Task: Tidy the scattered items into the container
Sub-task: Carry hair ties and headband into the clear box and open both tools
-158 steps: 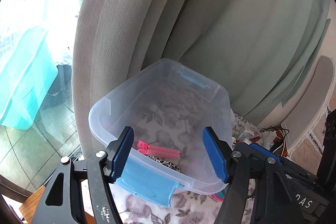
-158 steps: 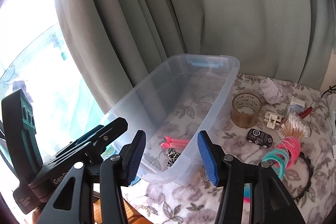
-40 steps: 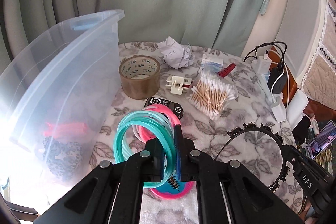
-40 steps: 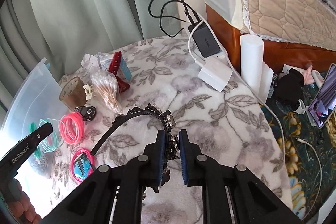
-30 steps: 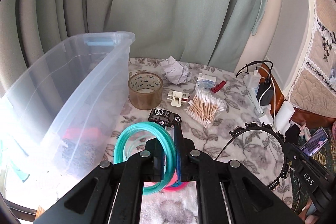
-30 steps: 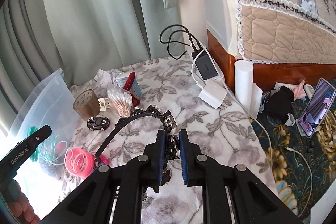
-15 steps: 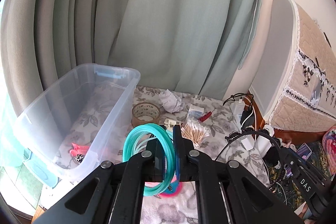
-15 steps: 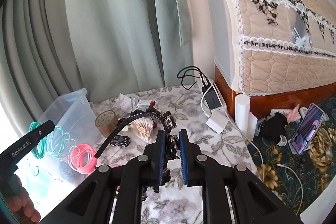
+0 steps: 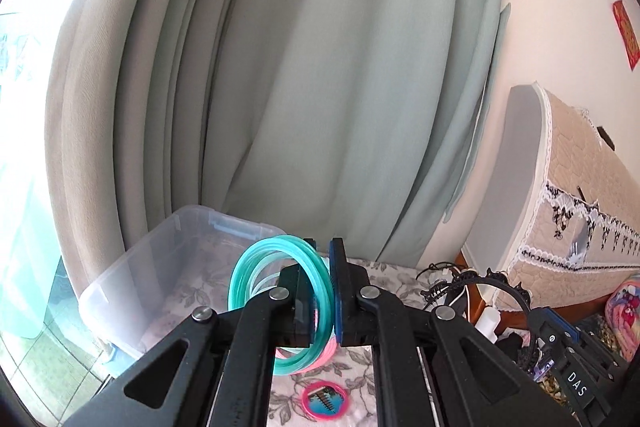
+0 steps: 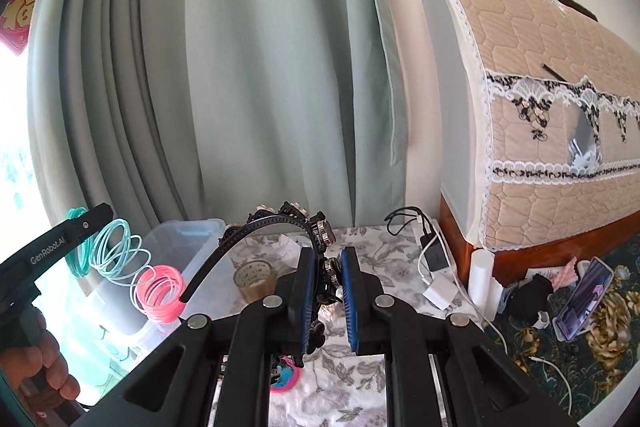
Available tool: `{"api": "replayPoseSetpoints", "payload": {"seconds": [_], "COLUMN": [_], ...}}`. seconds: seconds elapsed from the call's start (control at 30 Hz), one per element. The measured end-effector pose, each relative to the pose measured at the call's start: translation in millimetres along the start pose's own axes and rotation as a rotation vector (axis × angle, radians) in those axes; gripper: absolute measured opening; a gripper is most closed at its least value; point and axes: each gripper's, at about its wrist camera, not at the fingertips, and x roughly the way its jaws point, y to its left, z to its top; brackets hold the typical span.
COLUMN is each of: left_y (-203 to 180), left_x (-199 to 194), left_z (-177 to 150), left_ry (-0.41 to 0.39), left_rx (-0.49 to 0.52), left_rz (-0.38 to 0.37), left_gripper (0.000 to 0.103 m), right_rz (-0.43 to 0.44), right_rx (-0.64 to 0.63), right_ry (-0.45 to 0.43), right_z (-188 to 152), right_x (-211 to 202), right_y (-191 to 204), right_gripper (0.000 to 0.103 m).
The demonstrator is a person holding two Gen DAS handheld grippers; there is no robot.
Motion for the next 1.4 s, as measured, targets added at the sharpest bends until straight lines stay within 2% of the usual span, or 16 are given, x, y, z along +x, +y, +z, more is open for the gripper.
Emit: {"api": "replayPoseSetpoints", "payload": {"seconds": [0.3, 0.6, 0.77, 1.07, 1.4], "left_y": [38, 76, 97, 136, 158], "left_x": [-17, -19, -3, 30, 55], "left_z": [25, 34, 27, 5, -12], "left_ry": [-0.066, -0.091, -0.053, 0.006, 0.069], "left_rx": [-0.05, -0.094, -0.12, -0.191, -0.223], "left_rz": [0.066, 0.101, 0.106, 0.137, 0.135], "left_gripper": [0.006, 0.006, 0.006, 0.006, 0.006], "right_rz": [0.093, 0.165, 0.194, 0.177, 0.18], "right_rx": [-0.061, -0.147, -0.181, -0.207, -0.282], "right_ry": [-0.051, -0.006, 0.027, 0.114, 0.162], "right_z": [20, 23, 17, 2, -11], "right_x": [-3, 24, 46, 96, 135], "right_y": [44, 100, 125, 144, 170], "right_gripper": [0.015, 0.015, 0.015, 0.015, 0.015]}}
